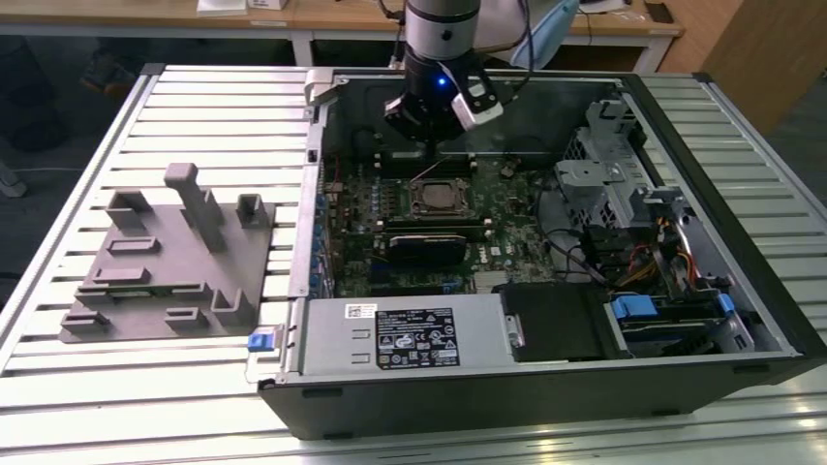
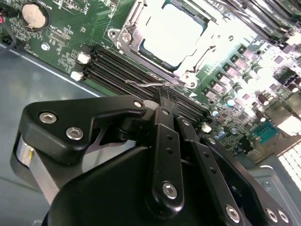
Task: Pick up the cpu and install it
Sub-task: 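Install the first cpu locking lever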
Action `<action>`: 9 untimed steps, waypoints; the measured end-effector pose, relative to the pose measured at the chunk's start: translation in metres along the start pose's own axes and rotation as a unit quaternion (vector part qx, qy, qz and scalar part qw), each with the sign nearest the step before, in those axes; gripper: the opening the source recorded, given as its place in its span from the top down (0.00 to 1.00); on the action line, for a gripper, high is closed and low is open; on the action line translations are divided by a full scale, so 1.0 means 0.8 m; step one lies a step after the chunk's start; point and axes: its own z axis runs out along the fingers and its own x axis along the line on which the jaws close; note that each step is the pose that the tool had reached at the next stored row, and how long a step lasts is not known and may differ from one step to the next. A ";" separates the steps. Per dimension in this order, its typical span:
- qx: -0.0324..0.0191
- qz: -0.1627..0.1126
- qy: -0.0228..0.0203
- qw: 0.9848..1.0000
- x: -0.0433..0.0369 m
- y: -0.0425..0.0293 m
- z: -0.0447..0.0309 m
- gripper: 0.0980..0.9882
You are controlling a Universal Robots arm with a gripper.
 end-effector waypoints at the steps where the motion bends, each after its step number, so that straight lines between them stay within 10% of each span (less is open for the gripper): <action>1: 0.000 0.000 0.000 1.000 -0.001 0.0005 0.0007 0.99; 9: 0.001 0.000 0.000 1.000 -0.007 0.0037 0.0076 0.99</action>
